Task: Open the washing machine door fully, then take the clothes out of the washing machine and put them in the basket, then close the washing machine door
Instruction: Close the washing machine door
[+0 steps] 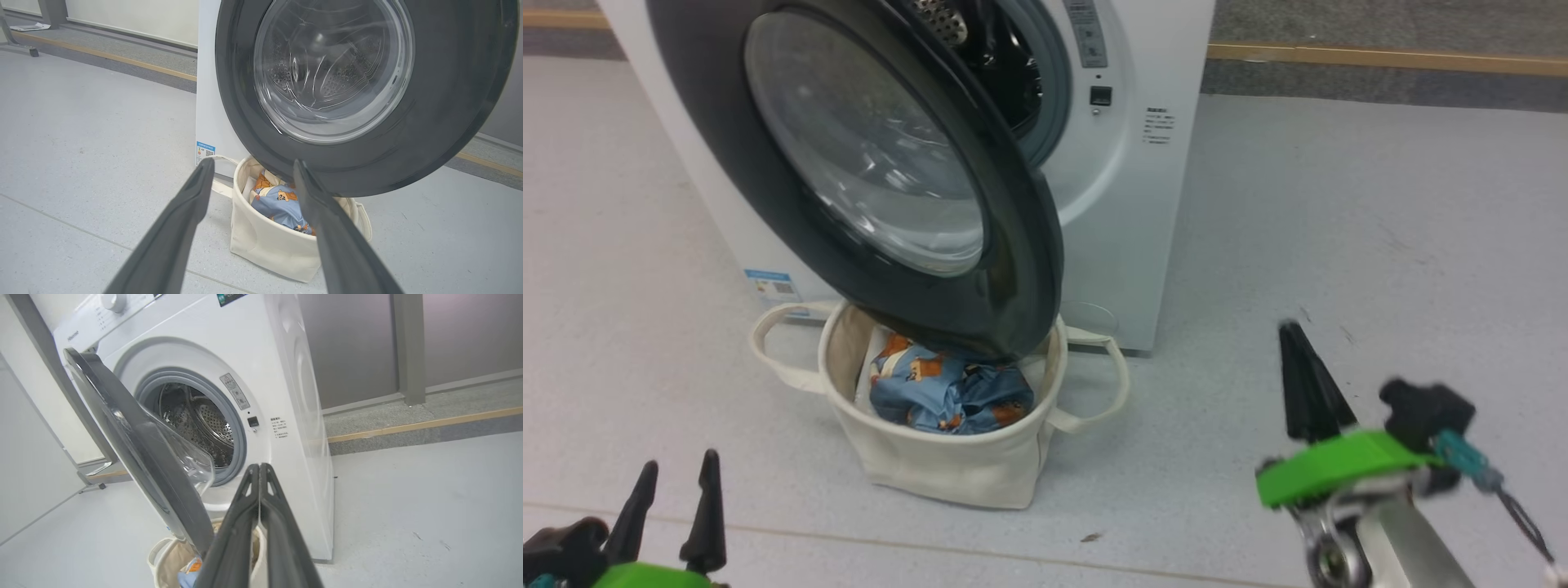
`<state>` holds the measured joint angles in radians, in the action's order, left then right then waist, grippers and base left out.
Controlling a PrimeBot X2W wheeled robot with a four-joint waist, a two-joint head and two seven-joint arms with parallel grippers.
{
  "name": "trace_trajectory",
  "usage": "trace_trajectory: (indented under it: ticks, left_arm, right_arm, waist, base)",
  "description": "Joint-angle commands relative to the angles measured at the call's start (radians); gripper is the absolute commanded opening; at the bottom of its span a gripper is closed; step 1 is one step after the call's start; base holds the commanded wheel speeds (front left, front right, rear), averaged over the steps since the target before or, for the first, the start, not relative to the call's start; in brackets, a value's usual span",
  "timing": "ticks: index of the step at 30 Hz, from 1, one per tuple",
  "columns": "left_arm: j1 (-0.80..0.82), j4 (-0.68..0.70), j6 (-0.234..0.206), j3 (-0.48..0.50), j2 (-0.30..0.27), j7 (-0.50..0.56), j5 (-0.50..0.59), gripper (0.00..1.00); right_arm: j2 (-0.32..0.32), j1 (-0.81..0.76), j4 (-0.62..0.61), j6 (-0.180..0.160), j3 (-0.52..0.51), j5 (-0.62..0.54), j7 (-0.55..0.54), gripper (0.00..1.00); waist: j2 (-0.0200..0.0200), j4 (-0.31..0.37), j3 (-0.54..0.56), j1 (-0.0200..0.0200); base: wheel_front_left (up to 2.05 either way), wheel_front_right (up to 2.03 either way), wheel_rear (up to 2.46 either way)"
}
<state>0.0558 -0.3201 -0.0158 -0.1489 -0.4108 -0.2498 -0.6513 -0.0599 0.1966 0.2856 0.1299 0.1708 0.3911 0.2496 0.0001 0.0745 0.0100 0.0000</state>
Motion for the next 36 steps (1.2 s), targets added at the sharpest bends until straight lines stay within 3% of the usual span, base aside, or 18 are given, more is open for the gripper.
trace_trajectory:
  ticks: [1, 10, 19, 31, 36]
  left_arm:
    - [0.071, 0.016, 0.005, 0.035, -0.018, -0.012, 0.013, 1.00]
    - [0.134, -0.038, 0.018, -0.050, 0.053, -0.012, 0.060, 1.00]
    - [0.180, -0.109, 0.040, -0.117, 0.132, -0.012, 0.086, 1.00]
    - [0.231, -0.132, 0.061, -0.105, 0.174, -0.012, 0.107, 1.00]
    - [0.258, -0.147, 0.071, -0.091, 0.194, -0.012, 0.121, 1.00]
  right_arm:
    - [0.009, 0.093, -0.051, 0.001, 0.051, 0.019, 0.012, 0.00]
    - [0.010, 0.256, -0.007, 0.001, 0.203, 0.076, 0.012, 0.00]
    - [0.010, 0.345, 0.191, 0.001, 0.323, 0.141, 0.012, 0.00]
    - [0.010, 0.507, 0.370, 0.001, 0.368, 0.278, 0.012, 0.00]
    - [0.010, 0.563, 0.451, 0.001, 0.353, 0.247, 0.012, 0.00]
  waist:
    - [-0.0001, -0.017, 0.001, 0.0000]
    - [-0.0001, -0.137, 0.018, 0.0000]
    - [-0.0001, -0.274, 0.031, 0.0000]
    - [-0.0001, -0.311, -0.045, 0.0000]
    - [-0.0001, -0.311, -0.088, 0.0000]
  base:
    - [0.00, 0.00, 0.00]
    - [0.00, 0.00, 0.00]
    - [0.00, 0.00, 0.00]
    - [0.00, 0.00, 0.00]
    - [0.00, 0.00, 0.00]
